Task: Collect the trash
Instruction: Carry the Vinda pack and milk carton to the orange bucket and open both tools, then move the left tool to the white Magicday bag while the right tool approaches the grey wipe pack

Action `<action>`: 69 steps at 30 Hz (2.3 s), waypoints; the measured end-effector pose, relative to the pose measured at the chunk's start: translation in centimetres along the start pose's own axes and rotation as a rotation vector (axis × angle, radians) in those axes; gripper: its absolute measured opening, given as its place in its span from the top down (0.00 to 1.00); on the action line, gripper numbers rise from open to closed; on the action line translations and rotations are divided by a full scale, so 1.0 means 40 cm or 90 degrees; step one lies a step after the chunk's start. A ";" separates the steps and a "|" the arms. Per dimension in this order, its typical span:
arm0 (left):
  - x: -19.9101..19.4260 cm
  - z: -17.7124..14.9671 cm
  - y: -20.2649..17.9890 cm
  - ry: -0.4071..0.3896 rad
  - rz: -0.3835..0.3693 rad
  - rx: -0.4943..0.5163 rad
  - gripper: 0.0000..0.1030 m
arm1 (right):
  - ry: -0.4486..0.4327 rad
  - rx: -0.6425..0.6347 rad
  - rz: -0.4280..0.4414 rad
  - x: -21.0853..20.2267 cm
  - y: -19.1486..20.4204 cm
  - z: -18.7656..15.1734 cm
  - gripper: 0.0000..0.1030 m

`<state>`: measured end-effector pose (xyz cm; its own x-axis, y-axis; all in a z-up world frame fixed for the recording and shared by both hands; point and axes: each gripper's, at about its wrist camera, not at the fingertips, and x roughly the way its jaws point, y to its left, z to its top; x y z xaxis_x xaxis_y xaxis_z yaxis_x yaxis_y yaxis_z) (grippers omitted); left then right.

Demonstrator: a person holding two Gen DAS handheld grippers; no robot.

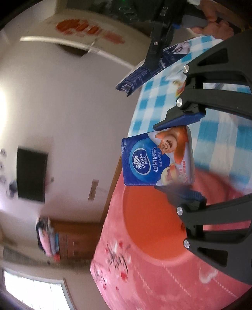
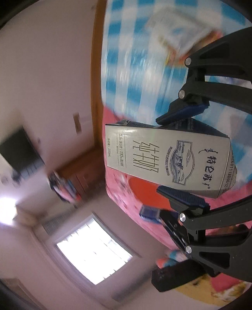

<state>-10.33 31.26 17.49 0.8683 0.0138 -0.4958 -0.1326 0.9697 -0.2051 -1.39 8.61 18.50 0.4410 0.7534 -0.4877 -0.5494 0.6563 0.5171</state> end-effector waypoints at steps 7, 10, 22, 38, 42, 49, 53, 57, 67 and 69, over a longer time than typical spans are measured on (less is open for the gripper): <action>0.006 0.026 0.134 -0.004 0.072 -0.046 0.46 | 0.060 -0.065 0.050 0.199 0.172 0.062 0.37; 0.029 0.026 0.160 0.007 0.082 -0.056 0.46 | 0.085 -0.065 0.055 0.275 0.195 0.075 0.37; 0.075 -0.004 0.194 0.026 0.098 -0.083 0.19 | 0.080 -0.015 0.051 0.302 0.156 0.050 0.21; 0.040 -0.041 0.092 0.009 0.047 -0.041 0.13 | -0.013 -0.058 -0.106 0.105 0.059 -0.067 0.11; 0.034 -0.045 0.059 0.008 0.028 -0.033 0.13 | -0.024 -0.050 -0.129 0.072 0.029 -0.086 0.11; 0.037 -0.063 0.003 0.023 0.004 -0.008 0.13 | -0.047 -0.049 -0.175 0.015 -0.014 -0.127 0.10; 0.041 -0.081 -0.030 0.035 -0.010 0.003 0.13 | -0.064 -0.051 -0.194 -0.024 -0.030 -0.149 0.10; 0.044 -0.097 -0.065 0.044 -0.027 0.012 0.13 | -0.080 -0.043 -0.199 -0.060 -0.051 -0.170 0.10; 0.049 -0.132 -0.145 0.068 -0.057 0.039 0.13 | -0.097 -0.031 -0.233 -0.121 -0.103 -0.213 0.10; 0.053 -0.142 -0.160 0.075 -0.060 0.044 0.13 | -0.101 -0.026 -0.240 -0.134 -0.118 -0.223 0.10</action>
<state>-10.35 23.71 12.97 0.8130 -0.1027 -0.5732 -0.0161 0.9800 -0.1984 -7.49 1.14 12.40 0.7187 0.4599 -0.5215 -0.3555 0.8876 0.2927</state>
